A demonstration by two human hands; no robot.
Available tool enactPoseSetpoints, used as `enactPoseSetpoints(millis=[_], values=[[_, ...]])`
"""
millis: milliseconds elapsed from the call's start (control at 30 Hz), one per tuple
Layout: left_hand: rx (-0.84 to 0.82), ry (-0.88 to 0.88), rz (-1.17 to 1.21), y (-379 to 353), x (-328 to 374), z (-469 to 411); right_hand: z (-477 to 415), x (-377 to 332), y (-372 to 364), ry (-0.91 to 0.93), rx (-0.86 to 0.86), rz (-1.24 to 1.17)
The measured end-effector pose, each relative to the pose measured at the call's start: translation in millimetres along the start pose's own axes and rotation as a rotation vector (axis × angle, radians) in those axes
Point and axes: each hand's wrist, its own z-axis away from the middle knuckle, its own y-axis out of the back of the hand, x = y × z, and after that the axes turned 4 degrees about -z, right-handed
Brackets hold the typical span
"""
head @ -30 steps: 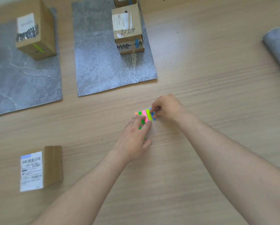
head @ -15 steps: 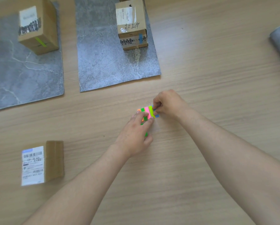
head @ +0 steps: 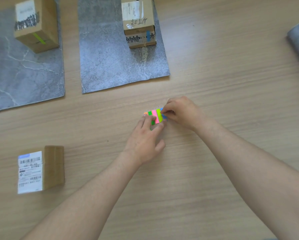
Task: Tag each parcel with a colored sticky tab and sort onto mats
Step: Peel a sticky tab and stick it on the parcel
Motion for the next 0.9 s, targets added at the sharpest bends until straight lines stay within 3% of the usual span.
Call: enactPoseSetpoints(millis=[167, 300, 400, 500, 567, 633, 733, 800, 900], values=[[-0.020, 0.027, -0.024, -0.5, 6.3, 0.5, 1.9, -2.1, 2.9, -0.101, -0.029, -0.028], [-0.039, 0.045, -0.024, 1.1, 8.4, -1.2, 4.2, -6.7, -1.0, -0.258, 0.081, -0.139], [-0.024, 0.048, -0.017, -0.8, 8.8, -2.4, 3.9, -8.2, -11.5, -0.508, 0.302, -0.309], [-0.049, 0.051, -0.021, -0.1, 6.3, -2.0, 1.4, -14.1, -19.0, -0.813, 0.740, -0.761], [-0.066, 0.047, -0.026, 2.5, 4.2, -3.9, 5.0, -18.3, -17.3, -0.870, 0.998, -1.014], [-0.059, 0.018, -0.004, 6.4, 0.2, -7.8, 10.1, -27.9, -12.7, -0.801, 1.087, -1.119], [0.140, 0.049, 0.278, 14.6, -6.8, -9.8, 18.9, -47.4, -8.1, -0.640, 1.065, -1.129], [0.326, 0.291, 0.642, 26.8, -8.0, -6.8, 24.1, -65.1, -8.5, -0.539, 0.998, -1.014], [0.278, 0.654, 1.343, 53.4, -10.6, 6.8, 30.1, -96.5, -18.6, -0.367, 0.836, -0.875]])
